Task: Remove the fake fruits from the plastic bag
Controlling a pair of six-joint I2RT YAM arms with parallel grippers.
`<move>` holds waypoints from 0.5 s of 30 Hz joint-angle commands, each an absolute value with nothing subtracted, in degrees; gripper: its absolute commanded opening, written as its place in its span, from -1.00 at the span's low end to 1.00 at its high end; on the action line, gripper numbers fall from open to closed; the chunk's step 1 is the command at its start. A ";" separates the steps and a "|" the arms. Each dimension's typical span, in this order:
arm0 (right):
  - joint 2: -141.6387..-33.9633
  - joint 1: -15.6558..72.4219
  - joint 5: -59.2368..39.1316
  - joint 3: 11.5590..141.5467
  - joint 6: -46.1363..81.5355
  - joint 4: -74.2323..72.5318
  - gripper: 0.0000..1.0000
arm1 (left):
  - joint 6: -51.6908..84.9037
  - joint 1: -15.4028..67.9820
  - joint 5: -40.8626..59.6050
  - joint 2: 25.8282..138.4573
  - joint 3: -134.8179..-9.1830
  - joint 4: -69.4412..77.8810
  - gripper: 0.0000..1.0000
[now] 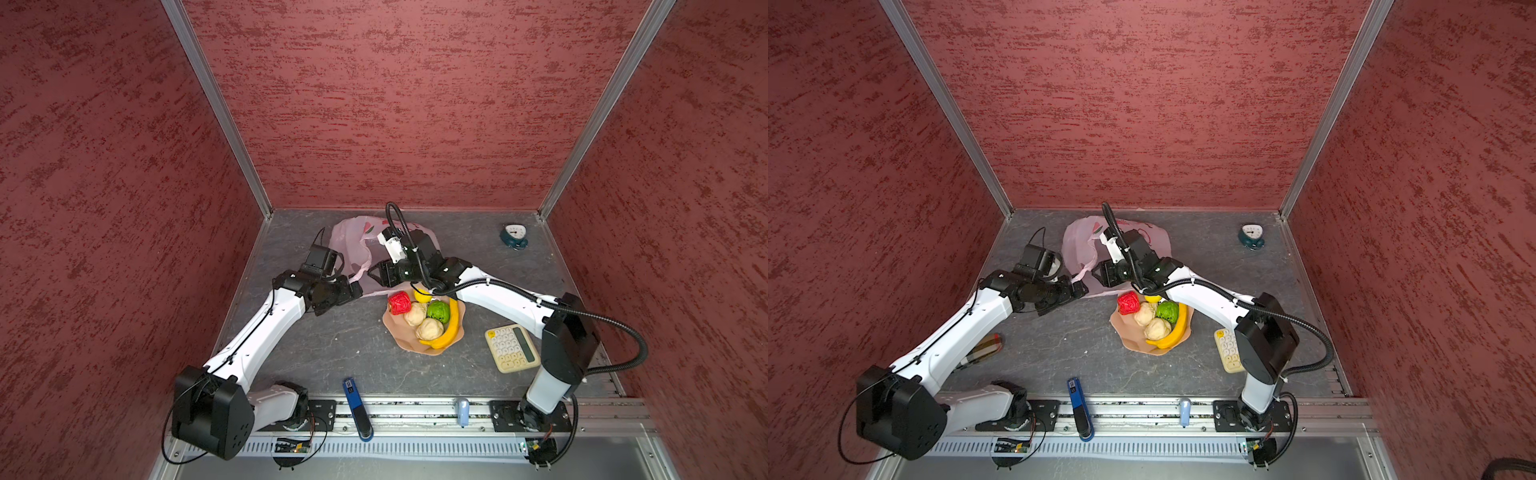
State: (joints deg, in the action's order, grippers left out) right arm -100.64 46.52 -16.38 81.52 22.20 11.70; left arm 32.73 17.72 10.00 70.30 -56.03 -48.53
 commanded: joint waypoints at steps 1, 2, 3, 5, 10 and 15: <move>-102.43 46.93 -16.95 84.53 23.37 8.76 -0.02 | 32.30 18.38 10.24 69.70 -54.94 -47.11 0.99; -103.05 46.94 -17.26 85.34 23.52 8.71 -0.02 | 32.34 18.58 10.16 69.70 -54.85 -47.11 0.99; -103.71 46.93 -17.57 86.20 23.72 8.44 -0.02 | 32.21 18.89 10.02 69.70 -54.84 -47.11 0.99; -105.20 47.01 -18.17 87.81 23.90 8.28 -0.02 | 31.85 19.53 9.59 69.54 -54.92 -47.19 0.99; -109.58 47.01 -18.46 92.22 23.48 8.78 -0.02 | 29.65 21.18 11.42 67.59 -54.11 -45.69 0.99; -114.09 46.93 -18.05 97.97 22.09 10.62 -0.02 | 29.33 21.55 13.20 63.41 -52.64 -45.00 0.99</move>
State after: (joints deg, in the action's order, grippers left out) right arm -112.73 46.89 -17.82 94.78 23.05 10.17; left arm 30.76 21.28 11.81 65.78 -53.28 -46.28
